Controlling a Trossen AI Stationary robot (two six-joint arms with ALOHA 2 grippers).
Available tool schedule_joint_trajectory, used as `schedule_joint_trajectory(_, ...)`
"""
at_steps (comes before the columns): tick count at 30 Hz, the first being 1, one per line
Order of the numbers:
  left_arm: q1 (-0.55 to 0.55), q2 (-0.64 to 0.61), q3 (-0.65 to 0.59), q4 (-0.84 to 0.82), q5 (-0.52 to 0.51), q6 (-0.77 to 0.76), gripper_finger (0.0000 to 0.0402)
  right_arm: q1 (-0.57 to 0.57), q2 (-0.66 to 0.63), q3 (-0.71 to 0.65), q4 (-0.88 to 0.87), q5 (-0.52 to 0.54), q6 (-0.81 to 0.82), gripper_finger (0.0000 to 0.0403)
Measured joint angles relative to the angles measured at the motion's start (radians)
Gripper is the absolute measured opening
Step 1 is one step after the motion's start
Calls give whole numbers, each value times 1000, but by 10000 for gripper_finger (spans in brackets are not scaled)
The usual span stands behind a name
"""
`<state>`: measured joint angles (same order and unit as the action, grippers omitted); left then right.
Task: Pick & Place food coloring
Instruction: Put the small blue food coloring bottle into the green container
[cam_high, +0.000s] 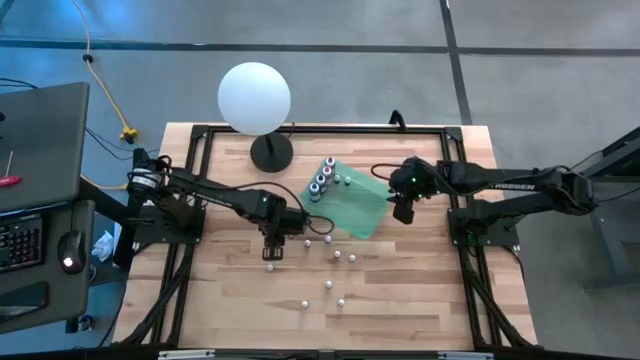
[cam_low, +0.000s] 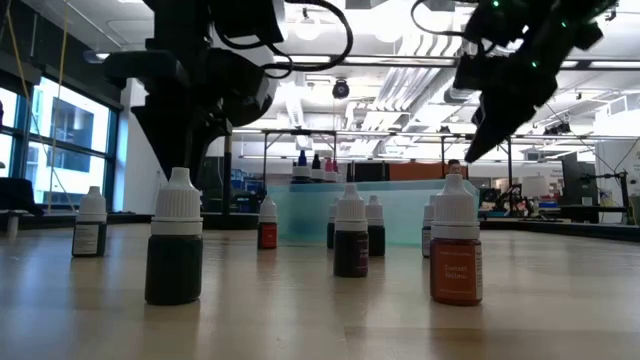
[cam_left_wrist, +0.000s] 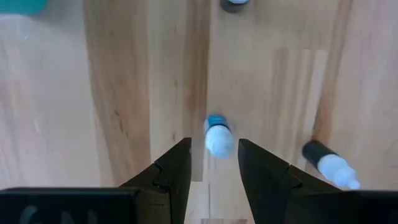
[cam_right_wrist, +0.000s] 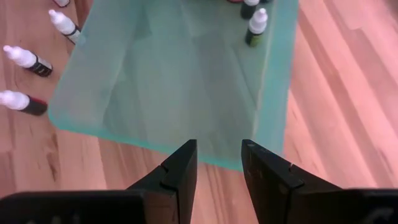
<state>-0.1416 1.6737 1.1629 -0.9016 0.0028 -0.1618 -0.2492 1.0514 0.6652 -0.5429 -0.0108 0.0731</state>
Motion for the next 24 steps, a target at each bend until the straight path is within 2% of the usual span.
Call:
schedule_joint_trajectory(6, 11, 1, 0, 2, 19, 0, 128, 27, -10, -80, 130, 5, 38, 119)
schedule_joint_trajectory(11, 10, 25, 0, 21, 97, -3, 128, 52, -11, -80, 157, 13, 57, 119)
schedule_joint_trajectory(24, 11, 40, -134, 122, 69, -1, 128, 91, -11, -80, 225, 4, 50, 119)
